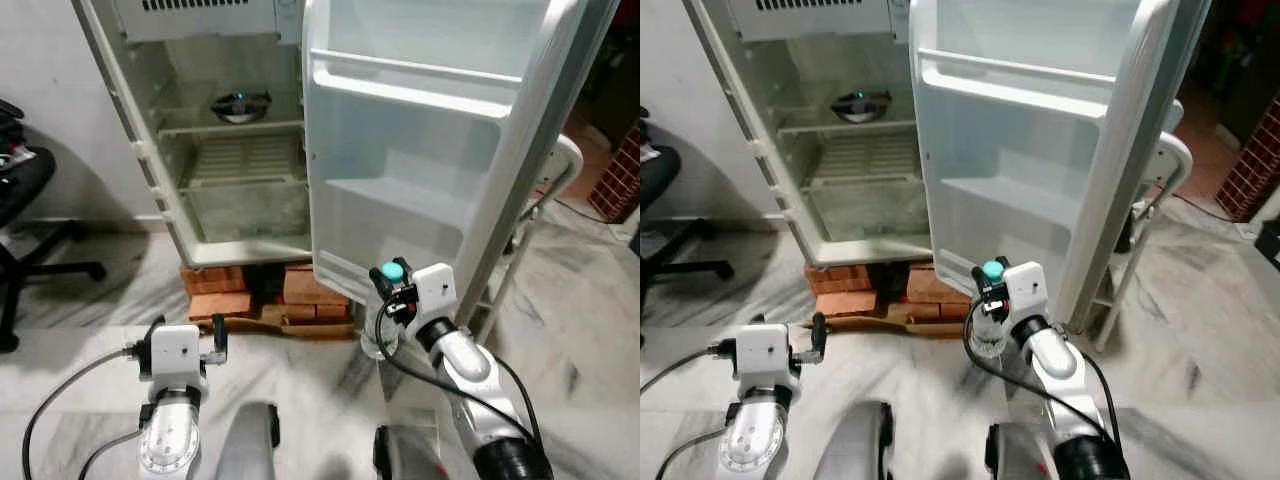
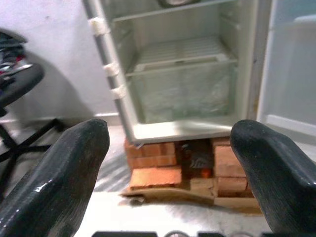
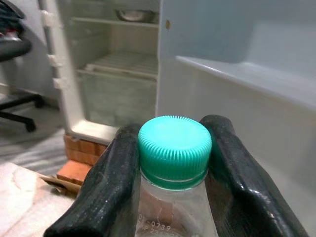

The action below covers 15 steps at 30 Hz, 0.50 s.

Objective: Restocking fridge

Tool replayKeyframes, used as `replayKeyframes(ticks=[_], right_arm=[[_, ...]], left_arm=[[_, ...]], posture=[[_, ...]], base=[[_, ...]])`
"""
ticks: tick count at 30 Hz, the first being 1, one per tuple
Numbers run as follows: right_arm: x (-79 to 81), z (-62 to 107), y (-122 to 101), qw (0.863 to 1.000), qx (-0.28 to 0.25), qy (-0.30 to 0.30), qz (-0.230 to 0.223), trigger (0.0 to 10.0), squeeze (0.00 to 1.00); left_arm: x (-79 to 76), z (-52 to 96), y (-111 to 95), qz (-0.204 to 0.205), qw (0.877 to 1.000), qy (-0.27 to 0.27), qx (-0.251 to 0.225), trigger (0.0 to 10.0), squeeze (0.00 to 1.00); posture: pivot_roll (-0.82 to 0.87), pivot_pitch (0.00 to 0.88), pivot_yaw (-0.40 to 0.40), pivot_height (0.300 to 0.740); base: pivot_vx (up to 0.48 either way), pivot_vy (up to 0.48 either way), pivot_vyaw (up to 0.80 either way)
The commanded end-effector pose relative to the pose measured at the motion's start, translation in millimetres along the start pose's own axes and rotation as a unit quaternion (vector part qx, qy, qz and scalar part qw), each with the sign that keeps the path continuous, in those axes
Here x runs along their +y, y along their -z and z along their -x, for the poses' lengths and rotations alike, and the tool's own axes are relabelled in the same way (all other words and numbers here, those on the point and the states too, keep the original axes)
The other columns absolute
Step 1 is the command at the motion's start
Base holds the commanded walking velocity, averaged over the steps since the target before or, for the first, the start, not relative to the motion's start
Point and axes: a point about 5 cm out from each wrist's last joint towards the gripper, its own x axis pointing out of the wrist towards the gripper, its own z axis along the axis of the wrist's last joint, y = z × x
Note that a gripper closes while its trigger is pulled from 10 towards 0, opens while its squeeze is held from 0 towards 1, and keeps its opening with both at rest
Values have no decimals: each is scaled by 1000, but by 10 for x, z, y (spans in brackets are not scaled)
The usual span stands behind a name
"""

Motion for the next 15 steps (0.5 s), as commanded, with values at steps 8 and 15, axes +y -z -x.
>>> replayKeyframes(ticks=[8,15], right_arm=[[-79,-99,-157,999,-27,6,19,10000,0],[-53,-95,-150,999,-29,3,21,10000,0]], left_arm=[[57,-43,-33,8,1000,-9,-7,10000,0],[42,-26,-27,11,1000,-1,-7,10000,0]], posture=[[-12,65,16,635],[-16,67,17,635]], base=[[0,0,0],[73,0,0]])
